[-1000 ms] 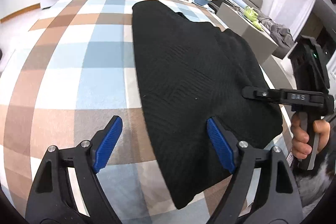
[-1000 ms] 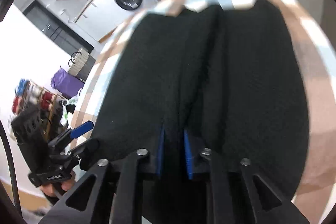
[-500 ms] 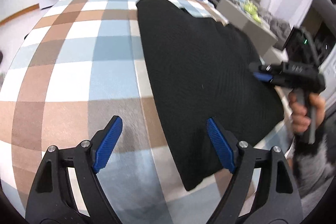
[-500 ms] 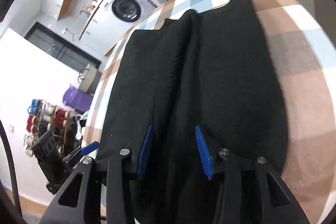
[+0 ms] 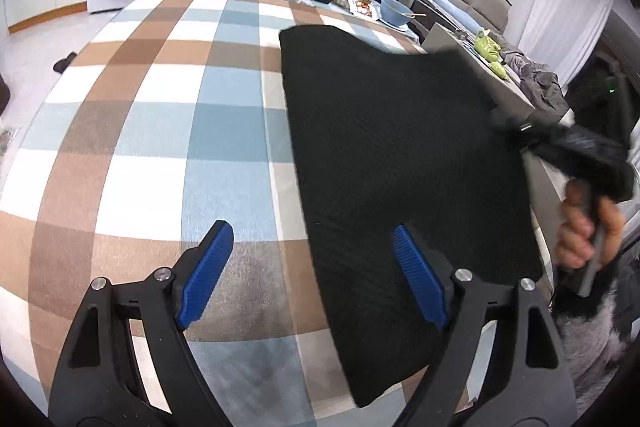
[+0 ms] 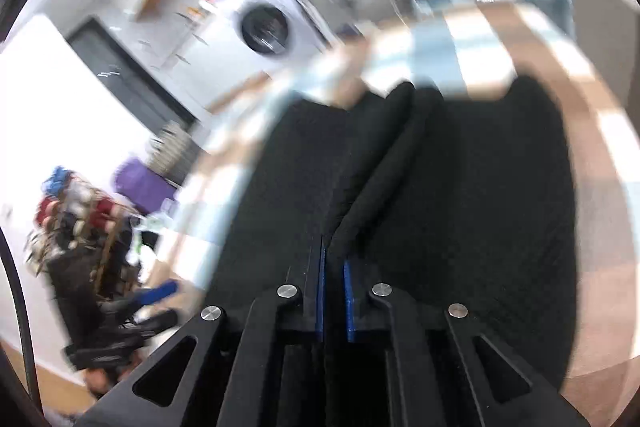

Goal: Fold small clothes

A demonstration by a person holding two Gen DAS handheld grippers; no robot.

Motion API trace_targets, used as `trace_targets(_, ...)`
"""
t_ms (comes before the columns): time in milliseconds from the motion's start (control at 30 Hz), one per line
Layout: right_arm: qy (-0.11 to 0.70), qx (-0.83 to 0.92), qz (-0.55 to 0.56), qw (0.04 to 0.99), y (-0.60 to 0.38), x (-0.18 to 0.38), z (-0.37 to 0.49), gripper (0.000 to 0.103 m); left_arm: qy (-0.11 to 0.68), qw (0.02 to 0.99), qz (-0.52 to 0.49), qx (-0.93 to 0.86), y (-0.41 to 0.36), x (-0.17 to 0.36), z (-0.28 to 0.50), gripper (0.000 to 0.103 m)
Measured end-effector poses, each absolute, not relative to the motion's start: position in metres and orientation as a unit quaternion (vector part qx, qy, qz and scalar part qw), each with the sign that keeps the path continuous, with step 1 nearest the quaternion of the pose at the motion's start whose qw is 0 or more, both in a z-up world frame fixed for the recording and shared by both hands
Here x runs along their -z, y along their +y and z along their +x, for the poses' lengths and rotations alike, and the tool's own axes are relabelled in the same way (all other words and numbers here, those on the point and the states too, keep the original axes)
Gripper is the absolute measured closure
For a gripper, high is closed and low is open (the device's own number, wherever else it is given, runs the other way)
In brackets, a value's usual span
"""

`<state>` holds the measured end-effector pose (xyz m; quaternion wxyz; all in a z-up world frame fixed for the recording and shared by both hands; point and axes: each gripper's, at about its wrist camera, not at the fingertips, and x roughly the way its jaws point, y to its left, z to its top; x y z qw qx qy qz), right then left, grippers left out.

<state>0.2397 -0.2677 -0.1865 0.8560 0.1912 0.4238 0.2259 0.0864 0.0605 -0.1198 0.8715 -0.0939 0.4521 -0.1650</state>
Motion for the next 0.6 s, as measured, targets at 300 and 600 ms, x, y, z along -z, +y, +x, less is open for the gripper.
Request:
trace_targets(300,0.477,-0.146,0.198,0.844,-0.318,0.21,0.244,0.089,0.463,0.87,-0.061,0.158,0.039,0.126,0.09,0.022)
trace_targets(600,0.485,-0.193,0.251,0.815,-0.323,0.234,0.211,0.067,0.496,0.85,-0.076,0.162,0.018,0.149,0.121,0.028)
